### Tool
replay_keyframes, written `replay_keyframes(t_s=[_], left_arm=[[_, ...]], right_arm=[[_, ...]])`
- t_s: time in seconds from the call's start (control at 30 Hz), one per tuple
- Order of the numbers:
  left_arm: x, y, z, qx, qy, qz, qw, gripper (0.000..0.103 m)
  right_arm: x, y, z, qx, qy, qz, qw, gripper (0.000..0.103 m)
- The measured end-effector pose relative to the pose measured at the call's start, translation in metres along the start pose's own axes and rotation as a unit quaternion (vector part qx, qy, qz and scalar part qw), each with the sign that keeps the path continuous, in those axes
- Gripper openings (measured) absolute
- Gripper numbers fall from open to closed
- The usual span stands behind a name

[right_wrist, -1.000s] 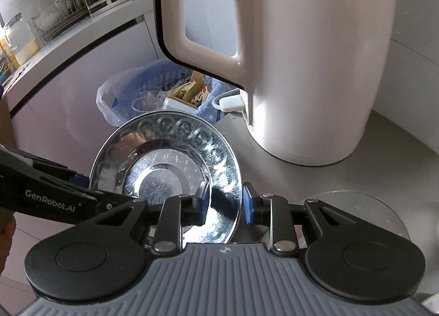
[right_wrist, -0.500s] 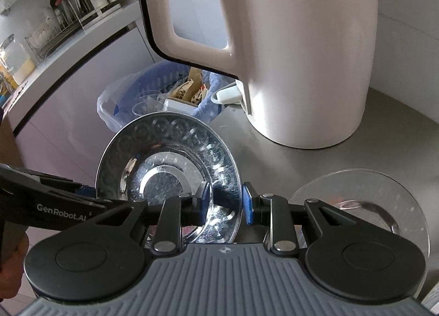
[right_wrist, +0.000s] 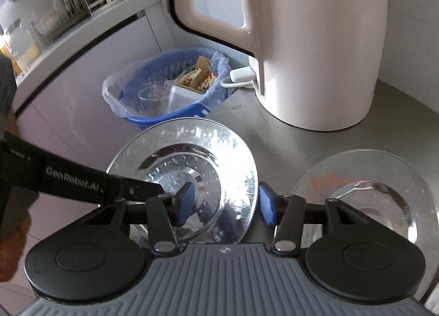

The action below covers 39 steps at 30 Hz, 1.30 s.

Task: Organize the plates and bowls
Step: 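Lift both held steel plates and carry them toward the plate by the bowl stack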

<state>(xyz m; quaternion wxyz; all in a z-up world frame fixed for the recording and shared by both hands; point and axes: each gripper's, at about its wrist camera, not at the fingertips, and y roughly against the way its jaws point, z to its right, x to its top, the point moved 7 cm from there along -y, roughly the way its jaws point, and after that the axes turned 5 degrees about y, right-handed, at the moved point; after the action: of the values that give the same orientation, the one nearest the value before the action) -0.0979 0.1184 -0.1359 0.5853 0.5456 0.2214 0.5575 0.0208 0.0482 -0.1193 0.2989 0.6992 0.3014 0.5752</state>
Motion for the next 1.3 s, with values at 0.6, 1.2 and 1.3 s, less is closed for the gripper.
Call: replay_keyframes(t_s=[0.6, 1.2, 1.3], left_arm=[[0.002, 0.035, 0.035, 0.01, -0.043, 0.012, 0.9989, 0.103], [-0.011, 0.041, 0.134, -0.039, -0.15, 0.008, 0.9879, 0.103], [-0.019, 0.035, 0.155, -0.049, -0.174, -0.001, 0.9835, 0.103]], right_arm=[[0.009, 0.023, 0.005, -0.052, -0.005, 0.015, 0.999, 0.04], [-0.013, 0.103, 0.062, -0.106, -0.089, 0.071, 0.988, 0.04], [-0.024, 0.116, 0.076, -0.122, -0.109, 0.076, 0.984, 0.04]])
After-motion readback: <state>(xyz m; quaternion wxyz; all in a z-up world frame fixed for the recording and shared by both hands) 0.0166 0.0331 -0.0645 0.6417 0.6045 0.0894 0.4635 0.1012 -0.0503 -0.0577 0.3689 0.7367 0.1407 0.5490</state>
